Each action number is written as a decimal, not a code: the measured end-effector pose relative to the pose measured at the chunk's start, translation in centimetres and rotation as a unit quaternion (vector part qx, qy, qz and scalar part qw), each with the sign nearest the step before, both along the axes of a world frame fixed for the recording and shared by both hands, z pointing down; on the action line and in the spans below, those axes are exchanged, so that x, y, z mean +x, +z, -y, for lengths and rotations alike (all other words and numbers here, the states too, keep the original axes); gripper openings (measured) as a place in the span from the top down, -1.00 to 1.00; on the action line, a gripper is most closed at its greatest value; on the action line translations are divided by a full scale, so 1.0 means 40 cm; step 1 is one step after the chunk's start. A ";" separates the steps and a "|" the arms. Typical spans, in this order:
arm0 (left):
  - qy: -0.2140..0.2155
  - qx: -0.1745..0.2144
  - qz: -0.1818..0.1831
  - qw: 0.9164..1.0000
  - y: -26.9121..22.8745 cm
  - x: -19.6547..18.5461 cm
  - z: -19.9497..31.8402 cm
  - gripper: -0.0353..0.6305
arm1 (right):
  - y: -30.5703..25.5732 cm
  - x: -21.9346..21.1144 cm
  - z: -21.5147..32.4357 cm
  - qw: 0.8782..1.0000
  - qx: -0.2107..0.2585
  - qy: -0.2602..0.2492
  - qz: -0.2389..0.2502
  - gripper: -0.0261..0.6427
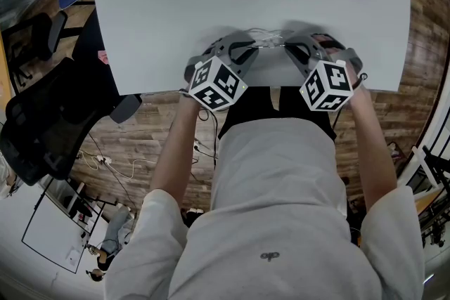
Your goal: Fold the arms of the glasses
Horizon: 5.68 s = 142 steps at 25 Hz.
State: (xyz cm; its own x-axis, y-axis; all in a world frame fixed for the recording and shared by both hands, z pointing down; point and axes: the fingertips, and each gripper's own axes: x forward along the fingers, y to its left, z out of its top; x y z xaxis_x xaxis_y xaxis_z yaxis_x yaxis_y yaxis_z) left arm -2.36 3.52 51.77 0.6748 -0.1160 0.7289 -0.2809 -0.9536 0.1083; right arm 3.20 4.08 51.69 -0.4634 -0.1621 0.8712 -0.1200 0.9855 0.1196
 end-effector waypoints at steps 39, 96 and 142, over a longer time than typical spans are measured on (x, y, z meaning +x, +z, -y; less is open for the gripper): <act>-0.044 -0.039 0.000 0.998 0.047 -0.016 0.082 0.79 | 0.049 -0.013 0.117 0.998 -0.008 0.051 -0.024 0.88; -0.237 0.024 0.020 0.971 -0.136 0.002 0.044 0.59 | -0.163 0.008 0.107 0.992 0.062 0.043 0.098 0.69; -0.439 0.120 -0.156 0.876 -0.492 0.026 -0.120 0.81 | -0.533 0.098 -0.026 0.909 0.000 0.158 0.386 0.91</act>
State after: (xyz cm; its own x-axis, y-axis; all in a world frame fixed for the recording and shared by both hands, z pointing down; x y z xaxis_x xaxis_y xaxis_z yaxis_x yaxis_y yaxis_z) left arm -1.32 8.31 32.08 0.4100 -0.8159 0.4078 -0.9108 -0.3898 0.1359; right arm 7.14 5.12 30.38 -0.8664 -0.3939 0.3068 -0.4457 0.8872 -0.1197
